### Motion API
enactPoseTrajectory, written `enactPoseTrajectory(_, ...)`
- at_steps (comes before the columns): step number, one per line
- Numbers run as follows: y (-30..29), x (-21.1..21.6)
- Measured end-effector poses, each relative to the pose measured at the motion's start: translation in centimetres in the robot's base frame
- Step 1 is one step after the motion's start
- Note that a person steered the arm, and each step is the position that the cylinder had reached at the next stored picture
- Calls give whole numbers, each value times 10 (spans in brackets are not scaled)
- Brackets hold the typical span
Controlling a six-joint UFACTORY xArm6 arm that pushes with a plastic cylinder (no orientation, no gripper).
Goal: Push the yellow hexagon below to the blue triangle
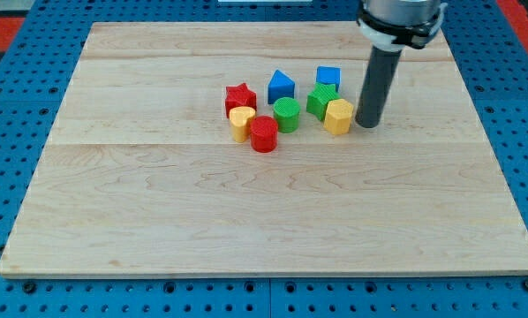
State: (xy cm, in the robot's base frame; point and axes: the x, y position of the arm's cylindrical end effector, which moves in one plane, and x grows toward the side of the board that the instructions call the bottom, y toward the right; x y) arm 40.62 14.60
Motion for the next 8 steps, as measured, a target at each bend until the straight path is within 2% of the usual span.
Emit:
enactPoseTrajectory(2,-2,-34)
enactPoseTrajectory(5,-39,-9)
enactPoseTrajectory(7,-38,-1)
enactPoseTrajectory(8,-33,24)
